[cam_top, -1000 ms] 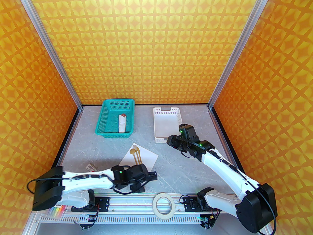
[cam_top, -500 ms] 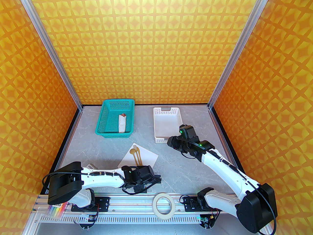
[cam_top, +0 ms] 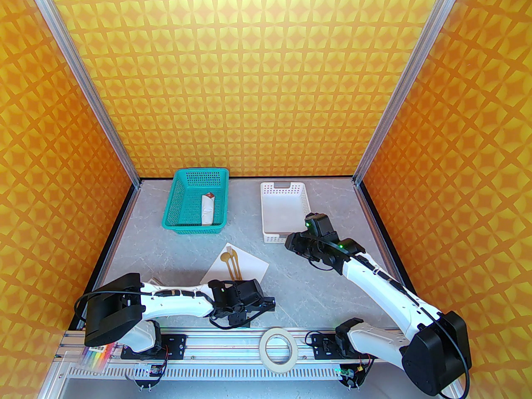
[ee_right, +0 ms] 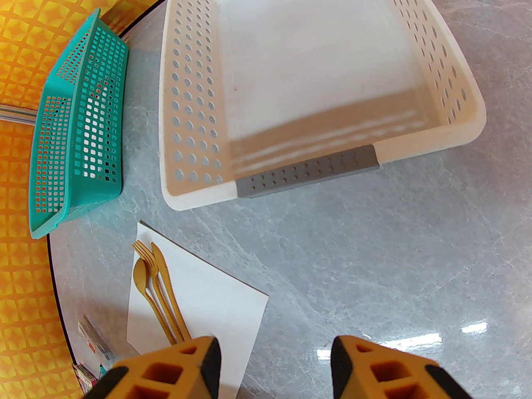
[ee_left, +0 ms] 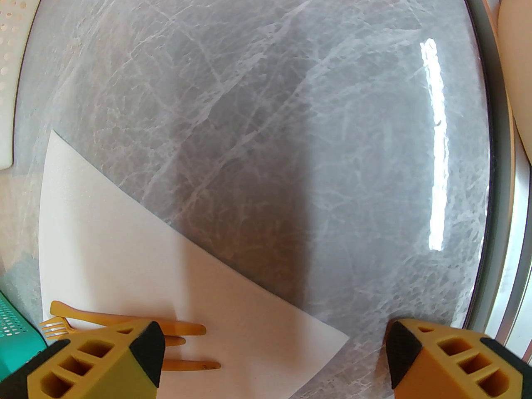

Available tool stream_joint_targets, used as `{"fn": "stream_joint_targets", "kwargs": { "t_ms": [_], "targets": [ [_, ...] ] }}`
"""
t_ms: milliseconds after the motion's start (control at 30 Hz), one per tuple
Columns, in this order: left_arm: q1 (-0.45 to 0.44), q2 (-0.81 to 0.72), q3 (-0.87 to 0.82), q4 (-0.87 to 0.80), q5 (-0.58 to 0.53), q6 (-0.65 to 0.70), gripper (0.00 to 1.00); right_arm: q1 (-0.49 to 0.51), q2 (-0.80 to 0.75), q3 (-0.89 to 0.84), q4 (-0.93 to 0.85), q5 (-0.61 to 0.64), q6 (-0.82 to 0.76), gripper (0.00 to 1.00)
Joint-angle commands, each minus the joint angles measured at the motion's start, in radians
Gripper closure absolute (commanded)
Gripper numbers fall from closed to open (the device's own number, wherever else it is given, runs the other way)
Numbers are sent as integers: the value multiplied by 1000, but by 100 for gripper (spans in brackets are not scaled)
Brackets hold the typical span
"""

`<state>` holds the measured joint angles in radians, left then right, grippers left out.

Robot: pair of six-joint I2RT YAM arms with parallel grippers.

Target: Place the utensils on the paper napkin and roll it up

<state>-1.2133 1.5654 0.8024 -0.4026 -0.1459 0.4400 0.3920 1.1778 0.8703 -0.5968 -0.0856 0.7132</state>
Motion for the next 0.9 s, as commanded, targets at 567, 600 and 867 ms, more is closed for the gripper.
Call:
{"fn": "stream_joint_targets", "kwargs": {
  "t_ms": [567,600,867],
  "targets": [
    [139,-33,-20,131,-85,66,7,-2,-38,12,-43,-96,-108,55],
    [142,-41,-24,133,-77,65,7,-2,-41,5,-42,-114,-112,55],
    [179,-116,-70,186,-12,18,6,-1,-59,-84,22,-293,-128,66]
  ]
}}
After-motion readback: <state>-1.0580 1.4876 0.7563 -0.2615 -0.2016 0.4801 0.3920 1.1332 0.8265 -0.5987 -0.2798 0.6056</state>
